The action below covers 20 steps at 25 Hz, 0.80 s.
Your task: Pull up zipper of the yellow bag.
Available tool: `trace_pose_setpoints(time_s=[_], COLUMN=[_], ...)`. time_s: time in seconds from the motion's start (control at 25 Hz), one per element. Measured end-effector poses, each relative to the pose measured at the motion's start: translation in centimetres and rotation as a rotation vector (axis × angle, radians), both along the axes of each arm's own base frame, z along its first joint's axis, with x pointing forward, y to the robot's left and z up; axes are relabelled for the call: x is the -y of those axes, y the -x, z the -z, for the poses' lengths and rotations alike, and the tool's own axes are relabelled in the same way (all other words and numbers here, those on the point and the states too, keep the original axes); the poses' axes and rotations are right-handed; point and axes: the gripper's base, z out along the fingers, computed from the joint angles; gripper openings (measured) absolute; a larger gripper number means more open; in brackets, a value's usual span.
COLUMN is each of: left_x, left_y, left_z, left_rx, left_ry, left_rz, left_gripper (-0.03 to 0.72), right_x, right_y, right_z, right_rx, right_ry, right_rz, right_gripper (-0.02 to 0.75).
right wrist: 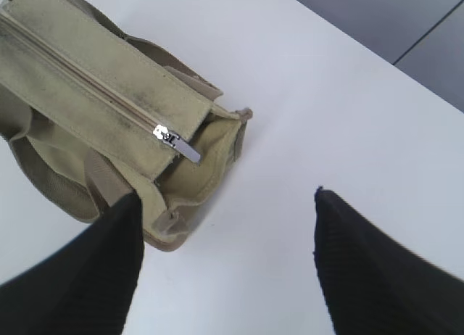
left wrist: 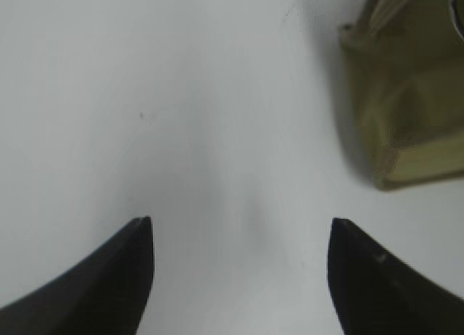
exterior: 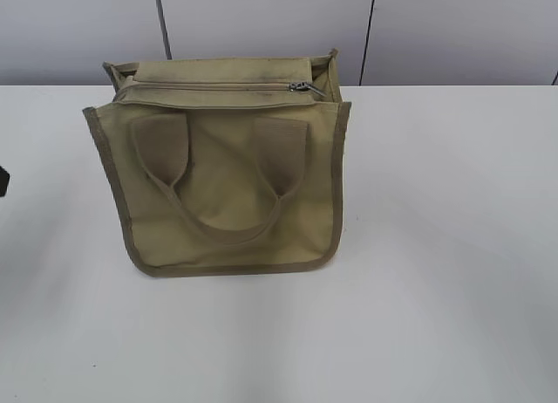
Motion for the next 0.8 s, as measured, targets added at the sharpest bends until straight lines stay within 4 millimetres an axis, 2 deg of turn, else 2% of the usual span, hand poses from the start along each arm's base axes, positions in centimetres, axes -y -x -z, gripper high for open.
trace_pose_setpoints(time_s=[0.12, 0.24, 0.44, 0.64, 0.8], left_x=[0.4, 0.3, -0.8, -2.1, -2.9], left_y=[1.8, 4.3, 10.2, 15.9, 19.1], left_z=[-0.5, -2.1, -5.0, -6.0, -6.5], left_rx=[-0.076, -0.083, -0.018, 0.028, 0.158], left_ry=[0.049, 0.102, 0.147, 0.156, 0.185], left_rz=[0.034, 0.045, 0.070, 0.093, 0.107], left_gripper=[0.561, 0.538, 0.505, 0.500, 0.499], right_x=[1.5, 3.4, 7.0, 10.7, 12.9], right_y=[2.2, 5.3, 12.3, 19.4, 23.7], right_z=[-1.6, -1.7, 1.0, 3.9, 6.3], right_rx=[0.031, 0.042, 0.013, 0.064, 0.064], right_ry=[-0.002, 0.006, -0.002, -0.053, -0.059], right_rz=[0.034, 0.062, 0.097, 0.117, 0.116], right_gripper=[0.527, 0.525, 0.525, 0.527, 0.562])
